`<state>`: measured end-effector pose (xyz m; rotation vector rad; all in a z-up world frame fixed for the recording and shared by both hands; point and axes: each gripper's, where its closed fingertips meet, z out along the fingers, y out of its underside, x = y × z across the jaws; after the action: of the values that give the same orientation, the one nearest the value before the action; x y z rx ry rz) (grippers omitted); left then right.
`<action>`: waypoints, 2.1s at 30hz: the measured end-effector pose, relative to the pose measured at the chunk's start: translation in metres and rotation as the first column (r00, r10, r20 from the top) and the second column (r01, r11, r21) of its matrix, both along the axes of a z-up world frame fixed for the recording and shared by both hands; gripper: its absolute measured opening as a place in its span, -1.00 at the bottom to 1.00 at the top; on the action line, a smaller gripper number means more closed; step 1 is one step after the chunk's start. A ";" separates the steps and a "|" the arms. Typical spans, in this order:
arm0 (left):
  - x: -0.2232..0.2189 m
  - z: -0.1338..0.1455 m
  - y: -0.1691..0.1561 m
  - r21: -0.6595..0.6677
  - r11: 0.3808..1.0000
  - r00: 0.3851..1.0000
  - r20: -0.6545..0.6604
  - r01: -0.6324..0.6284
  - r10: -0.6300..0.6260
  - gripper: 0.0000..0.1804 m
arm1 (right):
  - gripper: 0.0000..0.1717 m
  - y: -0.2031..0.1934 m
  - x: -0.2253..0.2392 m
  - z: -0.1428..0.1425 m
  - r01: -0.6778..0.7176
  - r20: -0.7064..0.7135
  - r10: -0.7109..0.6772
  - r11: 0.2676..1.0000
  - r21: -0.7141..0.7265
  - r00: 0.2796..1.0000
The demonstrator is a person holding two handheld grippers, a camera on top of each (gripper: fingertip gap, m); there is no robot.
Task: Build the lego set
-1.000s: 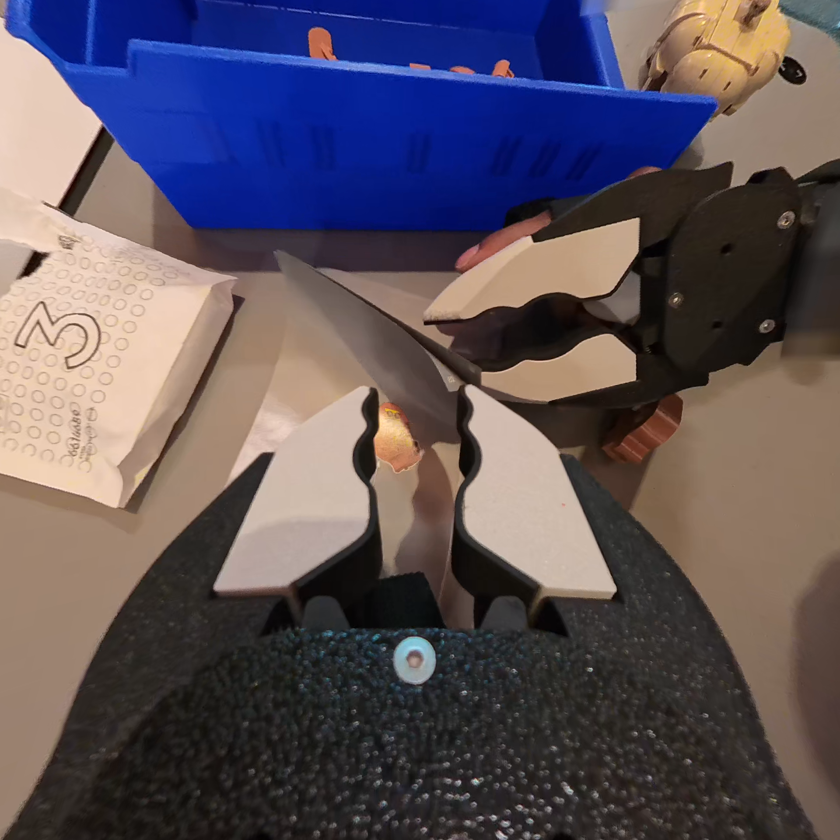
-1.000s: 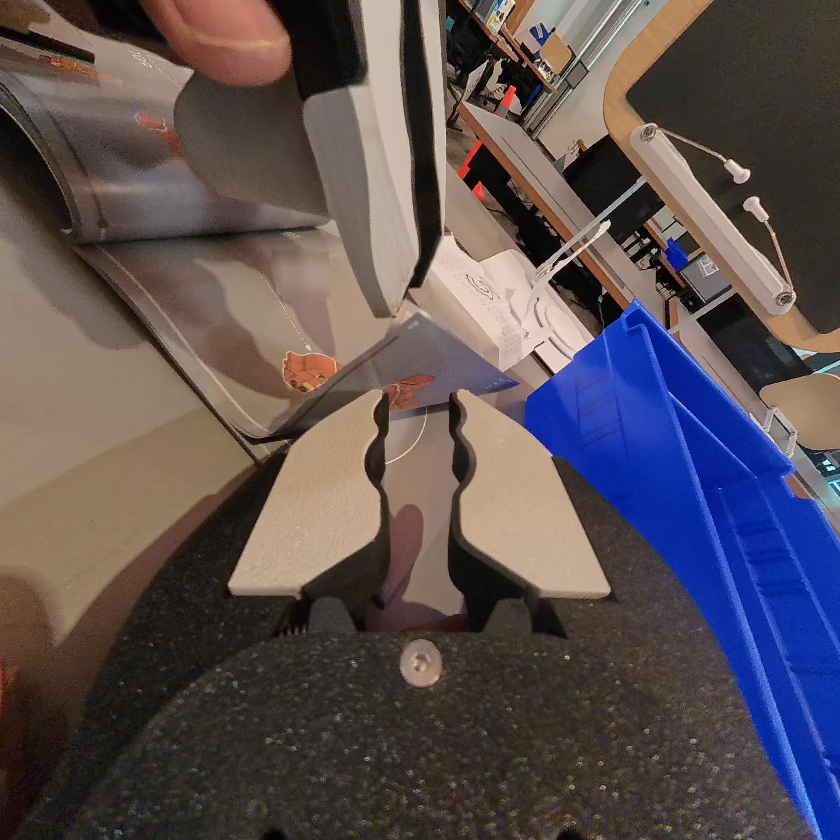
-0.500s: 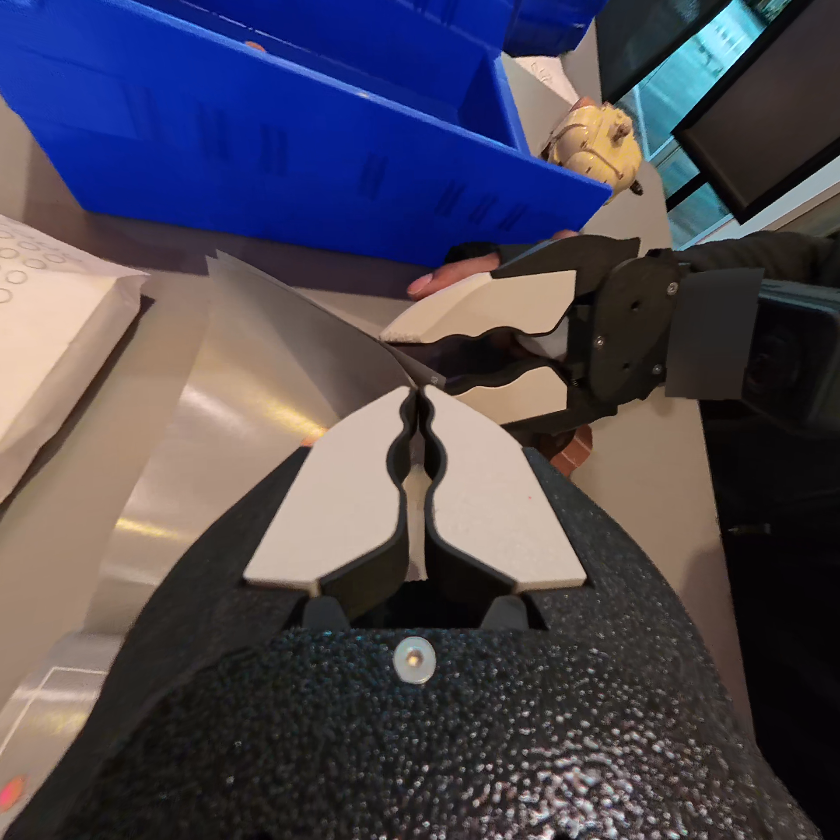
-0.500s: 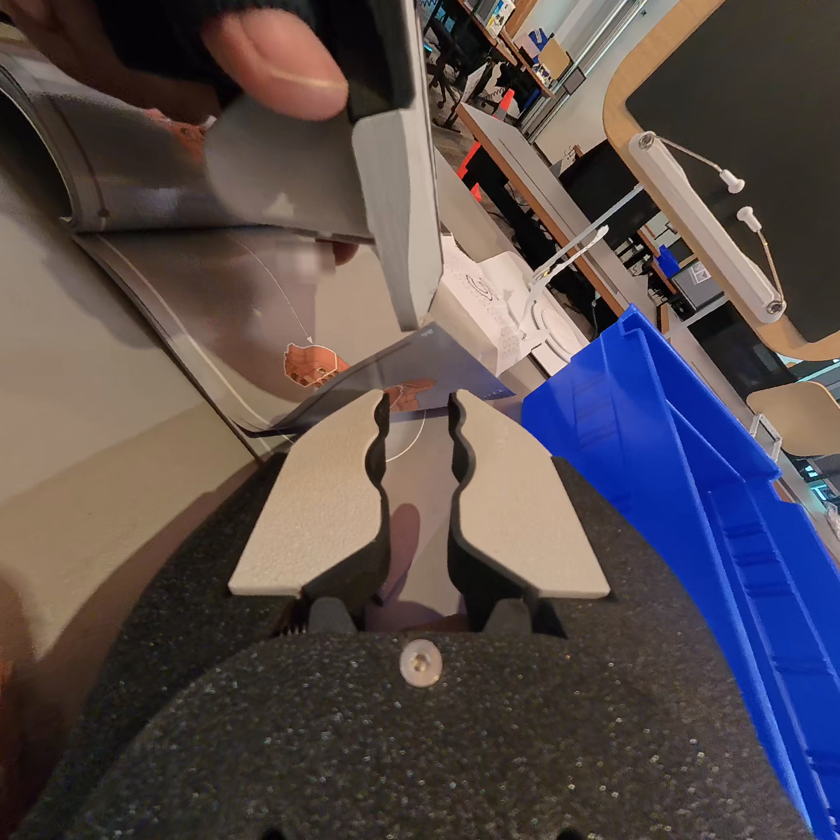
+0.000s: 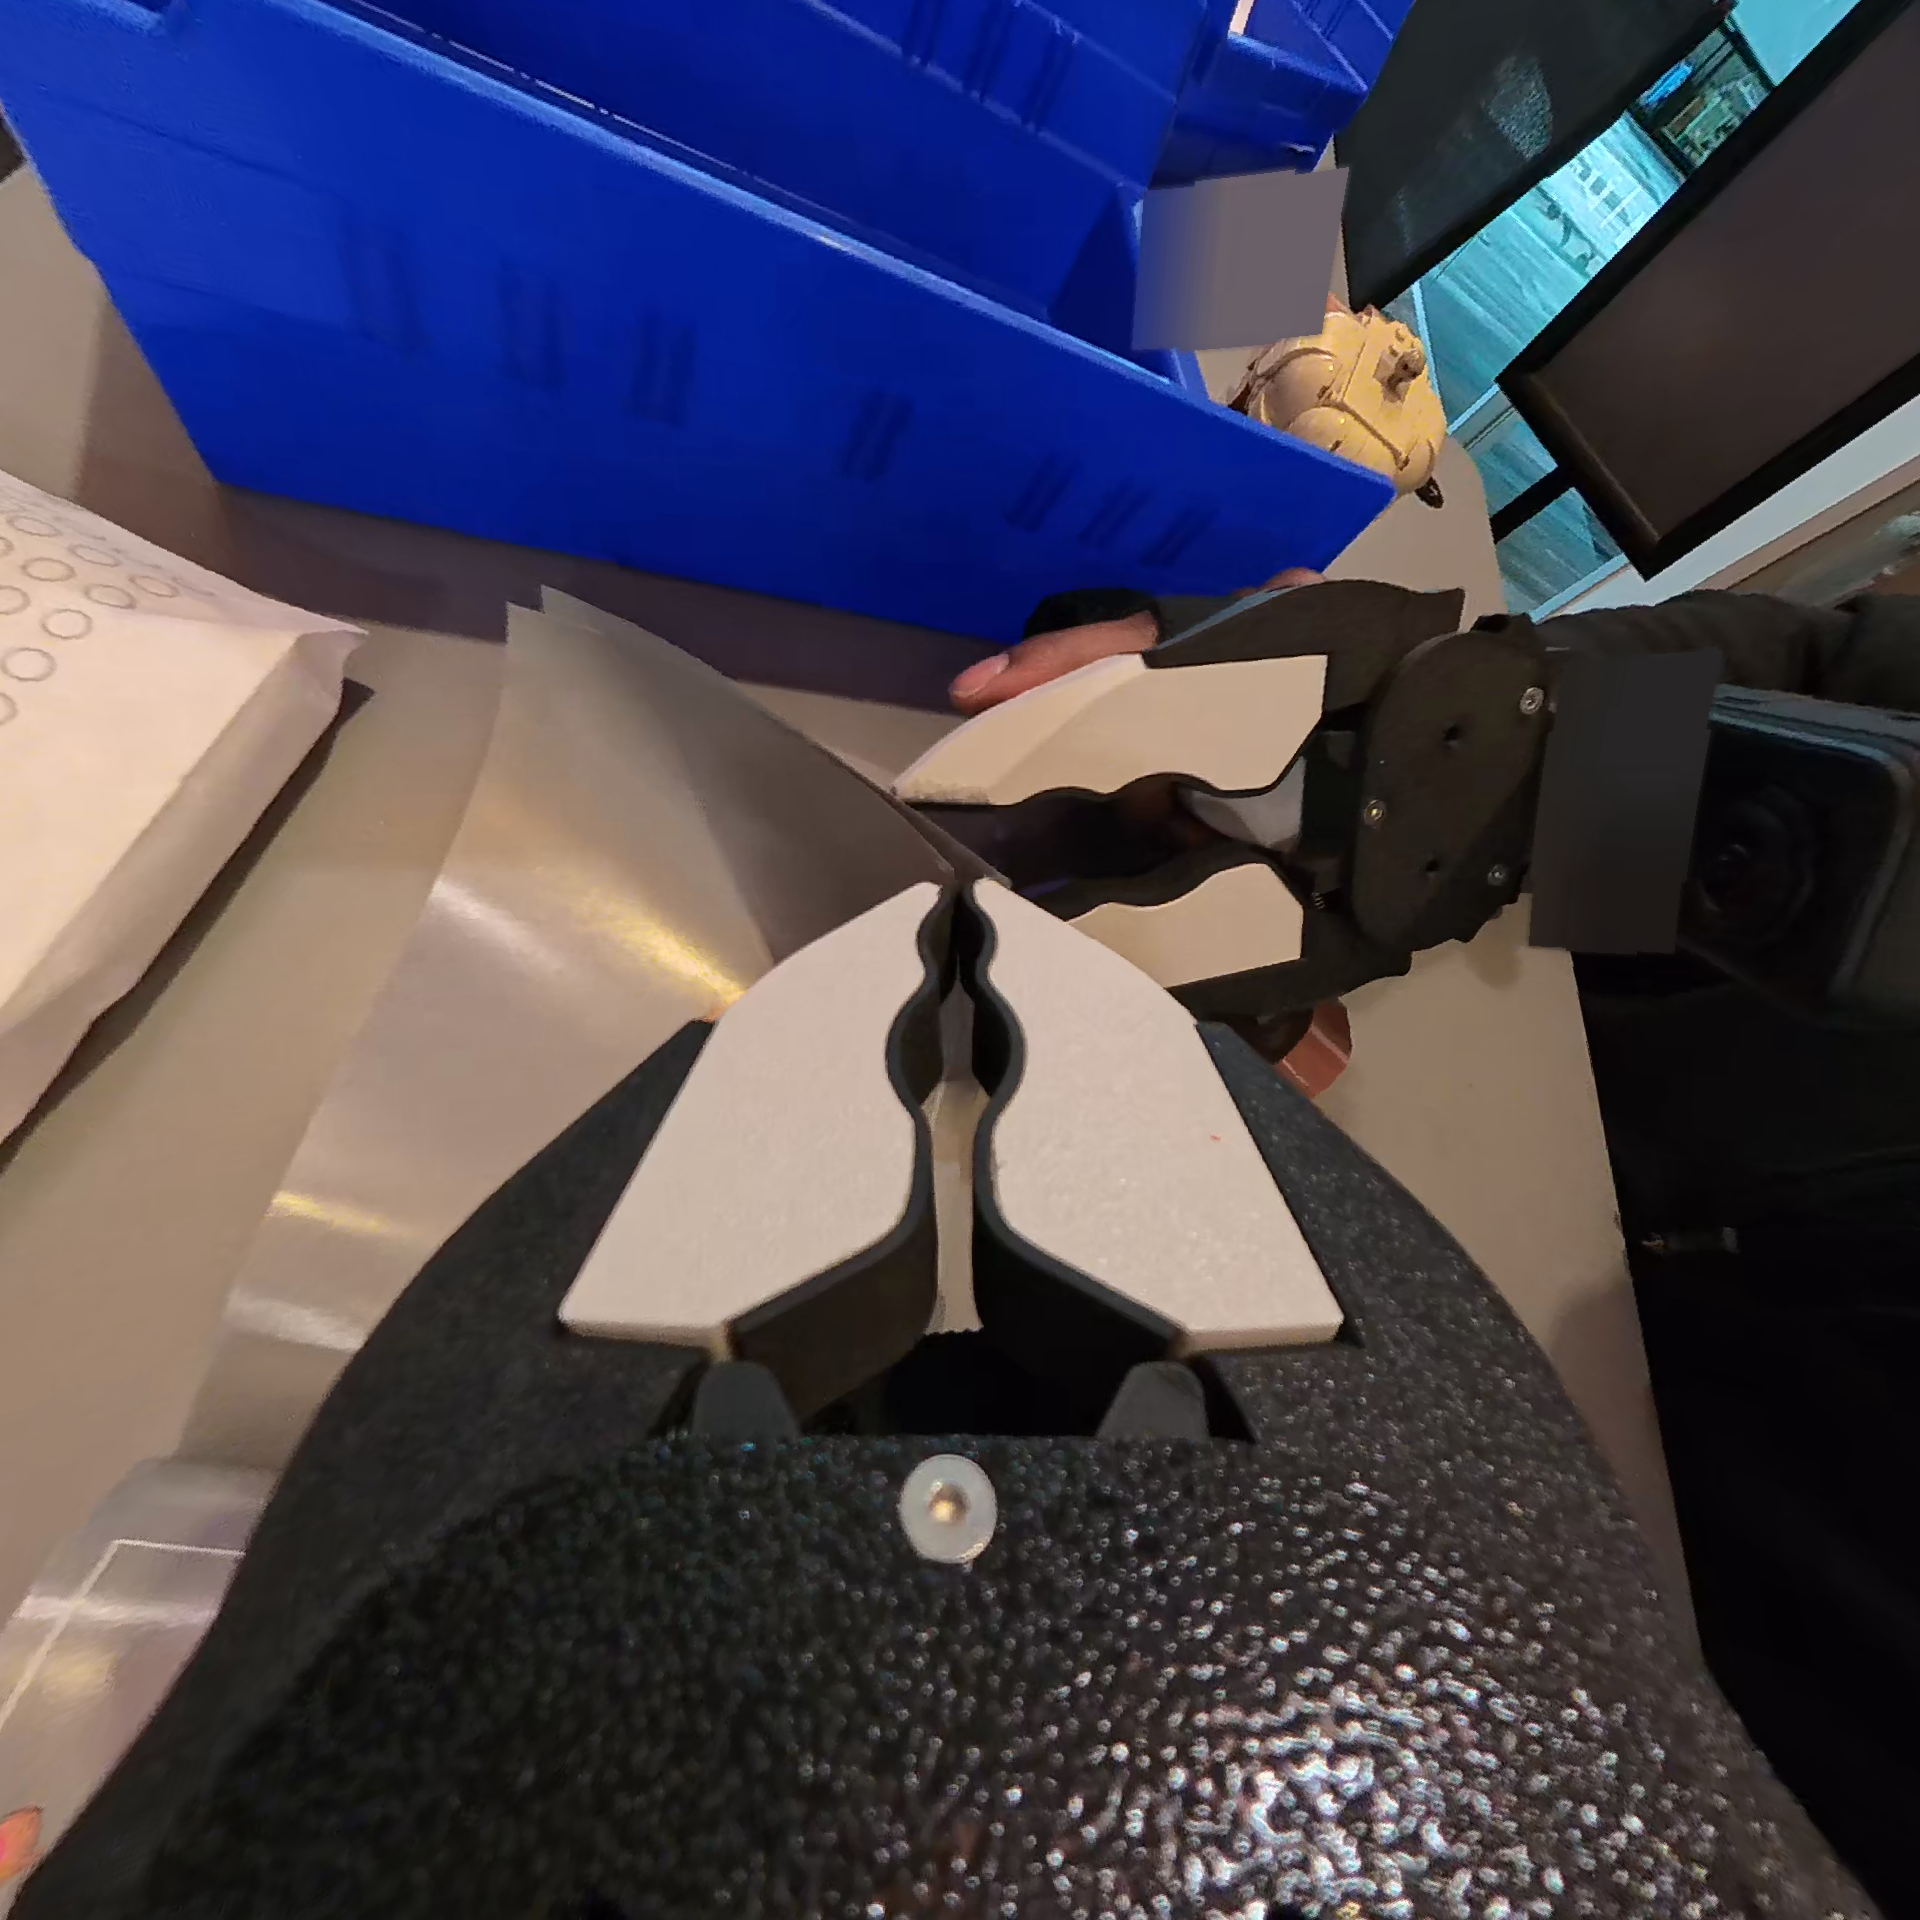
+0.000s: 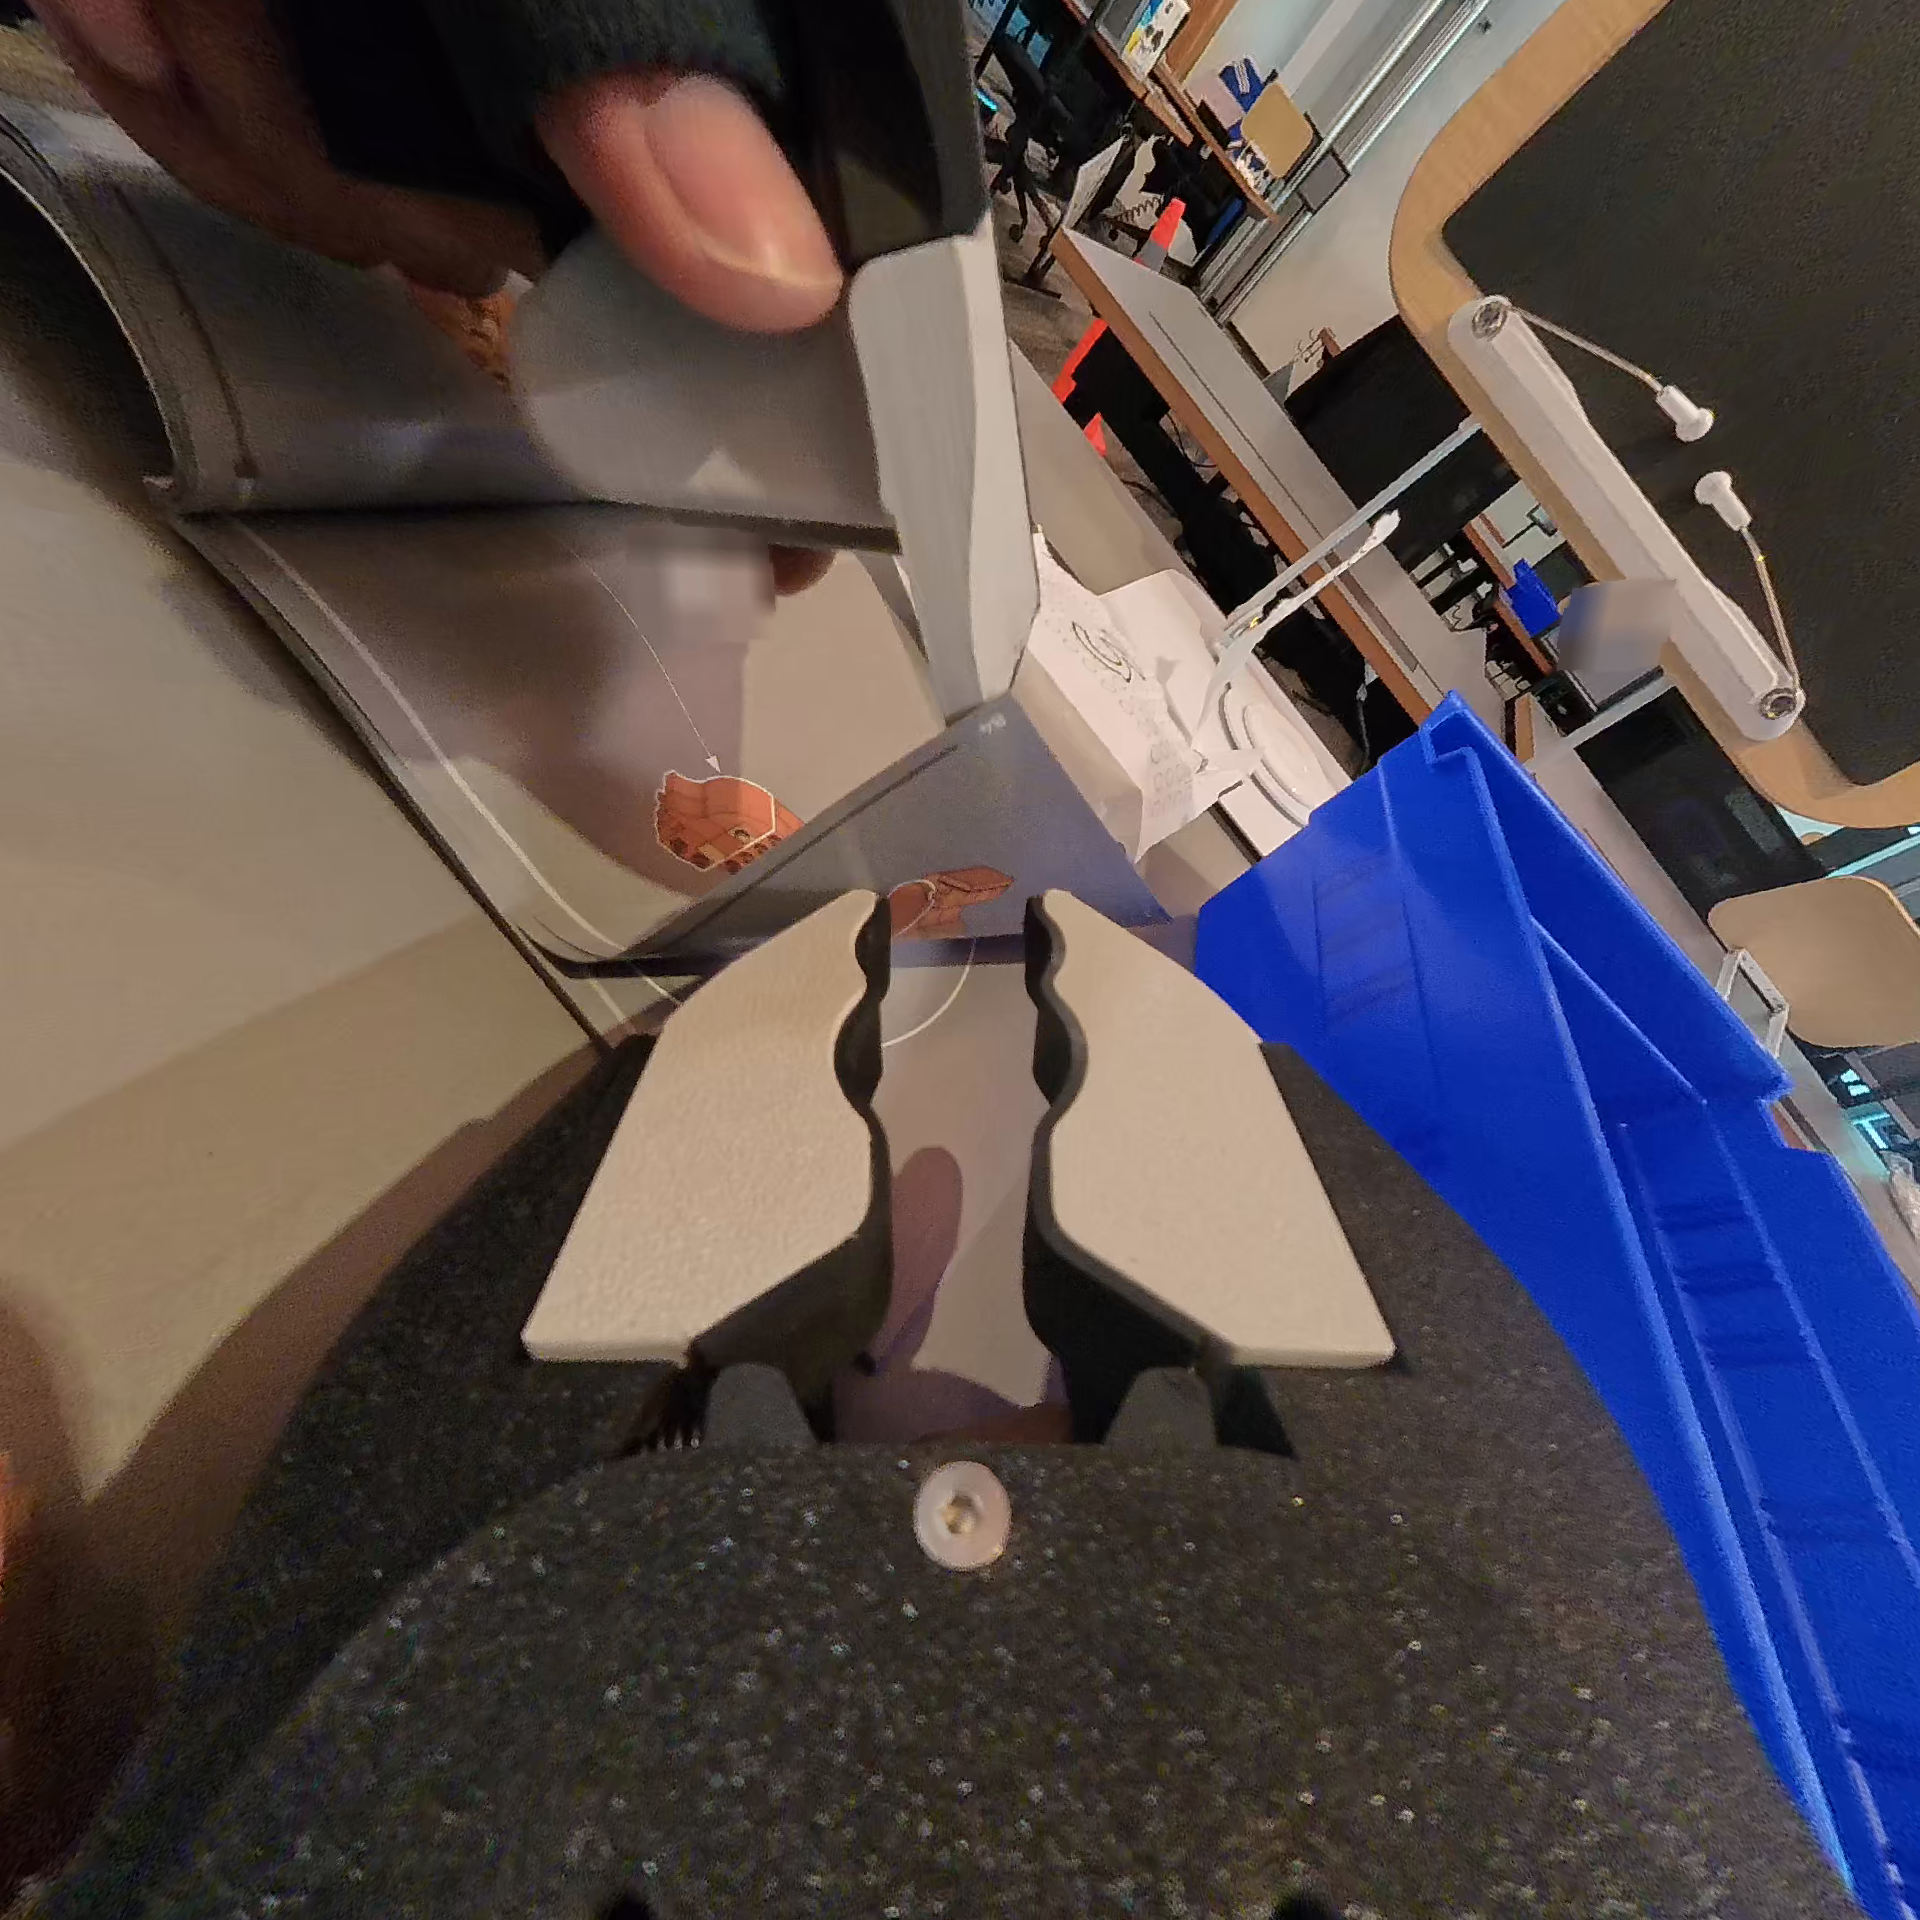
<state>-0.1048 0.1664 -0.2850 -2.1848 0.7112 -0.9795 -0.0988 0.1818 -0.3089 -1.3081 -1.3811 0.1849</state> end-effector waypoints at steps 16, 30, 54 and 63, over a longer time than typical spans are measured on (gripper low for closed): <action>0.001 -0.006 0.002 -0.007 1.000 1.000 -0.015 -0.008 0.008 -1.00 | -0.71 0.009 0.017 -0.005 0.066 0.038 -0.065 0.997 -0.025 0.997; 0.004 -0.012 0.002 -0.020 1.000 1.000 -0.022 -0.001 0.001 -1.00 | -0.71 0.019 0.048 -0.009 0.228 0.128 -0.230 0.973 0.031 0.965; 0.009 0.005 -0.002 0.035 0.999 0.999 -0.035 0.011 -0.010 -1.00 | -0.74 0.025 0.030 -0.019 0.160 0.146 -0.163 0.986 0.035 0.976; -0.012 0.043 0.001 0.177 0.982 0.990 -0.108 -0.071 0.091 -1.00 | -0.69 0.019 0.031 -0.015 0.104 0.099 -0.104 0.995 0.004 0.990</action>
<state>-0.1169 0.1678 -0.2418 -2.1132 0.7267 -0.7266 -0.0675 0.2005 -0.3241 -1.4026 -1.3917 0.0503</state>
